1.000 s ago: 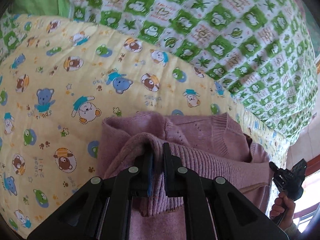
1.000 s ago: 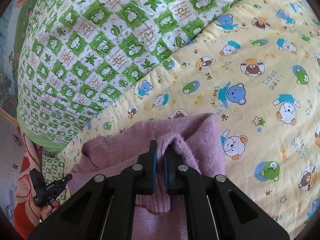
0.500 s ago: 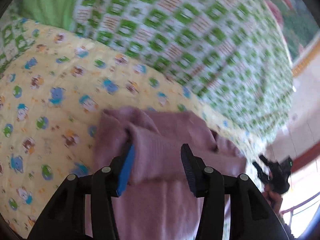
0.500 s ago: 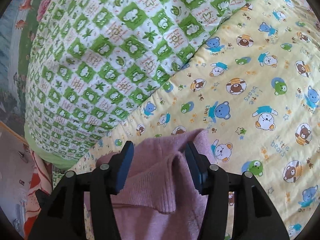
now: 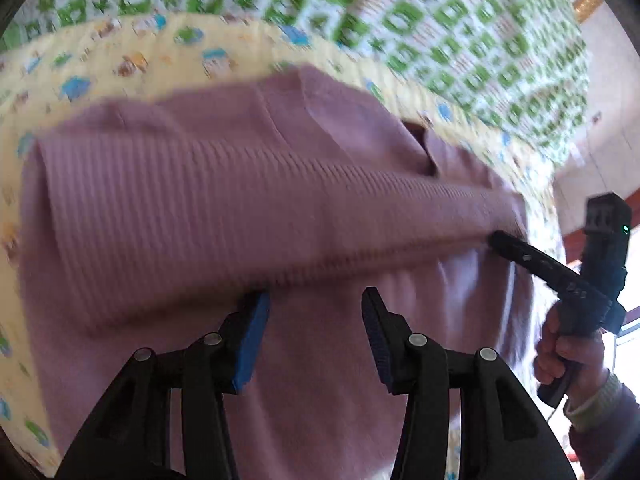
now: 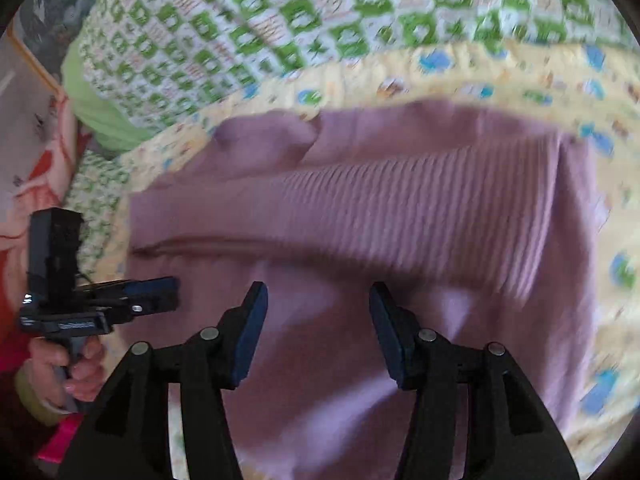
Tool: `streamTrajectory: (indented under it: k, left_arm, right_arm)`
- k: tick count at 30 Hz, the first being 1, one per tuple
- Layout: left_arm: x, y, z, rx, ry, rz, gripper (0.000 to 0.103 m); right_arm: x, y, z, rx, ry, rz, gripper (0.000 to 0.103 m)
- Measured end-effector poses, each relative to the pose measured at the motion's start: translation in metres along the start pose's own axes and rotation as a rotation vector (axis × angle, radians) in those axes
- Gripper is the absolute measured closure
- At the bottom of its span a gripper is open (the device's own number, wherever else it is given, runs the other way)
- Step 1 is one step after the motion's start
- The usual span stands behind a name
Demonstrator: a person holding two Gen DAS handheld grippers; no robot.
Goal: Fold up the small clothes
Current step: 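Open both grippers to release the hem onto the sweater, then press and smooth the folded sweater with both open grippers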
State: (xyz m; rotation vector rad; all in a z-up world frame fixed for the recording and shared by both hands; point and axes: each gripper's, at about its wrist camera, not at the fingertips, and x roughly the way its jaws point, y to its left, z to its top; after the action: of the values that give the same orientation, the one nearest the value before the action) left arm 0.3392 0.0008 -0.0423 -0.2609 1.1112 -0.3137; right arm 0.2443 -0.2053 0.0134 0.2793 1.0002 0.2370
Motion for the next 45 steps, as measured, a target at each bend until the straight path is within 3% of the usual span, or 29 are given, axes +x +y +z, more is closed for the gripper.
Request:
streamTrajectory:
  k: [3, 6, 10, 14, 21, 29, 33, 37, 39, 41, 43, 45]
  left_arm:
    - [-0.017, 0.013, 0.035, -0.043, -0.095, 0.05, 0.053]
    - [-0.039, 0.028, 0.056, -0.105, -0.181, 0.034, 0.05]
    - [-0.057, 0.033, 0.059, -0.133, -0.238, 0.03, 0.045]
    - [-0.056, 0.024, 0.04, -0.109, -0.211, 0.026, 0.042]
    - [-0.04, 0.002, -0.008, -0.05, -0.128, -0.002, 0.041]
    - [-0.049, 0.002, -0.044, -0.067, -0.094, -0.06, 0.039]
    - [-0.037, 0.001, -0.052, -0.033, -0.093, 0.019, 0.039]
    - [-0.026, 0.028, -0.062, -0.118, -0.061, 0.075, 0.04]
    - [-0.027, 0.044, -0.076, -0.147, -0.058, 0.097, 0.059]
    - [-0.033, 0.06, -0.09, -0.152, -0.066, 0.102, 0.071]
    - [-0.04, 0.078, -0.102, -0.179, -0.072, 0.088, 0.071]
    - [-0.046, 0.09, -0.108, -0.199, -0.074, 0.055, 0.073]
  right_arm:
    - [-0.011, -0.018, 0.029, 0.056, -0.107, -0.062, 0.049]
    - [-0.031, -0.034, 0.054, 0.125, -0.221, -0.078, 0.048]
    - [-0.052, -0.042, 0.07, 0.153, -0.302, -0.062, 0.045]
    - [-0.058, -0.038, 0.058, 0.157, -0.288, -0.037, 0.045]
    - [-0.023, -0.024, 0.031, 0.165, -0.186, -0.013, 0.045]
    - [-0.03, -0.017, 0.016, 0.174, -0.195, 0.013, 0.045]
    - [-0.032, -0.015, 0.002, 0.182, -0.184, 0.03, 0.045]
    - [-0.025, -0.017, -0.018, 0.194, -0.154, -0.011, 0.045]
    - [-0.022, -0.027, -0.035, 0.219, -0.117, -0.067, 0.046]
    - [-0.026, -0.038, -0.057, 0.214, -0.094, -0.124, 0.05]
    - [-0.04, -0.051, -0.075, 0.208, -0.115, -0.169, 0.077]
    - [-0.057, -0.07, -0.087, 0.241, -0.129, -0.182, 0.086]
